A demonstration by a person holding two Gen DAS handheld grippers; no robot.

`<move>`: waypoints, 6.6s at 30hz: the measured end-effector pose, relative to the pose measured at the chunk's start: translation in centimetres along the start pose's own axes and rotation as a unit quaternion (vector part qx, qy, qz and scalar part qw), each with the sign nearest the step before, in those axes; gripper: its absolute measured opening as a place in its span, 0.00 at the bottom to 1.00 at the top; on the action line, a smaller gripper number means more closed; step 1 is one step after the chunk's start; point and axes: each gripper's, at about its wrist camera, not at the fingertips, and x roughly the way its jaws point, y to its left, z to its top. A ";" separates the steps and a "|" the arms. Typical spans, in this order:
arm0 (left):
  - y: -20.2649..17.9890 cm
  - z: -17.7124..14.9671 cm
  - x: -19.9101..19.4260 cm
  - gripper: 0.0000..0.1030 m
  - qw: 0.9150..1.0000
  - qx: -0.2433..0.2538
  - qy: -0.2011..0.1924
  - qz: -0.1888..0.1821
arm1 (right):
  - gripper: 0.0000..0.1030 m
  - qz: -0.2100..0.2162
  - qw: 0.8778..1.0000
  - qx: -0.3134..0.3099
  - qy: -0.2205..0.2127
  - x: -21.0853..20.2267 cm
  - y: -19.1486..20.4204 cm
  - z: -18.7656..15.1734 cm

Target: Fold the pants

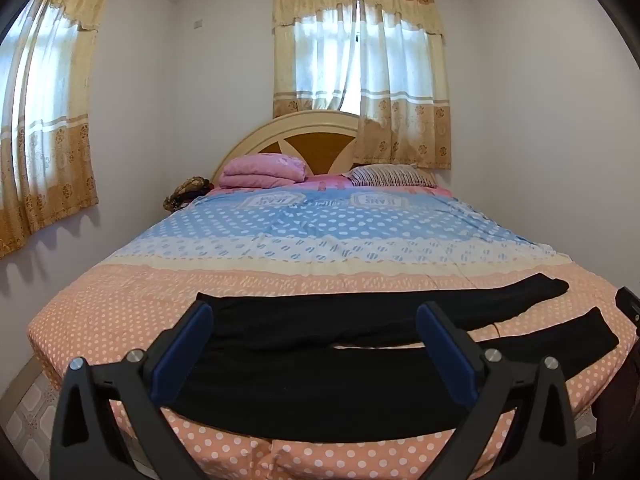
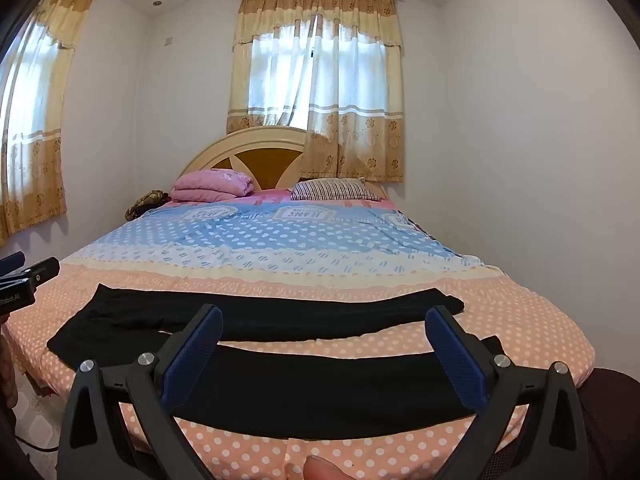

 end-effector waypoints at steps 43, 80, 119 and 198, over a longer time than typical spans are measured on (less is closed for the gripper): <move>0.7 -0.1 0.5 1.00 1.000 -0.006 0.008 0.002 | 0.99 0.001 1.000 -0.001 0.025 1.5 0.1 -1.1; 1.2 -0.7 0.9 1.00 1.000 -0.009 0.015 0.002 | 0.99 0.001 0.999 -0.007 0.032 1.5 0.7 -1.6; 17.6 -0.8 21.1 1.00 0.982 0.023 0.153 0.110 | 0.84 -0.035 0.988 -0.013 0.152 13.9 -7.8 -4.9; 22.6 -0.2 30.1 0.11 0.977 -0.073 0.195 -0.041 | 0.04 -0.001 0.981 0.061 0.182 30.4 -23.5 3.9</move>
